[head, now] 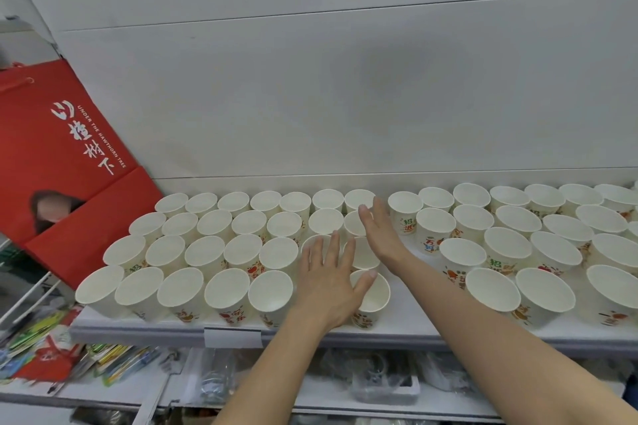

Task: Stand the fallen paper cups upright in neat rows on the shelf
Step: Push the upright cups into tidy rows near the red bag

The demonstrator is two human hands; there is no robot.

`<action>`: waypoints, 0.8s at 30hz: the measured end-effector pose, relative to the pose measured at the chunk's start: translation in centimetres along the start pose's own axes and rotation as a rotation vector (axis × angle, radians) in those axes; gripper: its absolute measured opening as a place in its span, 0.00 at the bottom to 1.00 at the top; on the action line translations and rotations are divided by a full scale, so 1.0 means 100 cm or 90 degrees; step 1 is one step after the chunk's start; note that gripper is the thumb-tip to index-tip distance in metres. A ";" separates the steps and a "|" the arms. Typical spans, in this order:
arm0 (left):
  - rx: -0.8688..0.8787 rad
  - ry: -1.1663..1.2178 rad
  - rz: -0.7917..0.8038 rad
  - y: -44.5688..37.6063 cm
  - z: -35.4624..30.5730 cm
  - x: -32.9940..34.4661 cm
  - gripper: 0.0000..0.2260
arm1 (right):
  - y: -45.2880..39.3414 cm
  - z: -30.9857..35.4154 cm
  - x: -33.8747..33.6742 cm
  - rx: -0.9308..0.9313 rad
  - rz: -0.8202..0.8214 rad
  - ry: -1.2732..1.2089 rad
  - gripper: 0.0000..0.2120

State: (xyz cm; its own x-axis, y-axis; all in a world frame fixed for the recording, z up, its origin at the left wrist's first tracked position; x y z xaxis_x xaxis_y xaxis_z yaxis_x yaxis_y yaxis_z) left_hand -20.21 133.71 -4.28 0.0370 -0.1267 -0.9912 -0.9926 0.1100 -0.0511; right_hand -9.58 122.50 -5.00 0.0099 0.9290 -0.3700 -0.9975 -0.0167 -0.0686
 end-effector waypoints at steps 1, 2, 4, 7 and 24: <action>0.001 0.003 -0.002 0.001 0.001 0.000 0.33 | -0.001 -0.002 0.002 0.003 0.004 0.005 0.37; 0.003 0.011 -0.005 0.001 0.001 -0.002 0.33 | 0.000 -0.002 0.003 0.005 0.003 0.005 0.36; 0.009 0.029 -0.027 0.004 0.003 -0.009 0.34 | 0.010 0.011 -0.007 -0.021 -0.032 0.002 0.34; 0.017 0.028 -0.083 0.016 0.017 -0.027 0.35 | 0.049 0.030 -0.032 -0.127 -0.086 0.042 0.23; 0.084 0.114 -0.276 0.065 0.045 -0.019 0.05 | 0.157 0.003 -0.009 -0.214 -0.176 0.175 0.32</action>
State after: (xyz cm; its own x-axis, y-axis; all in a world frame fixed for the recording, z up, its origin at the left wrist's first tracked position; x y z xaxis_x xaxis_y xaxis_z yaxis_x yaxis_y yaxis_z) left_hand -26.25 139.15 -3.26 0.4116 -0.3551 -0.8394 -0.8668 0.1319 -0.4808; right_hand -25.27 121.54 -5.51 0.3337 0.7844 -0.5229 -0.8776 0.0559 -0.4761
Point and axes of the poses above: each hand's wrist, its own y-axis away from the middle knuckle, its own x-axis out of the palm, z = x × y, the point moved 5 cm from there along -y, towards the middle knuckle, and after that the axes turned 6 degrees about -z, right-handed, at the moved point
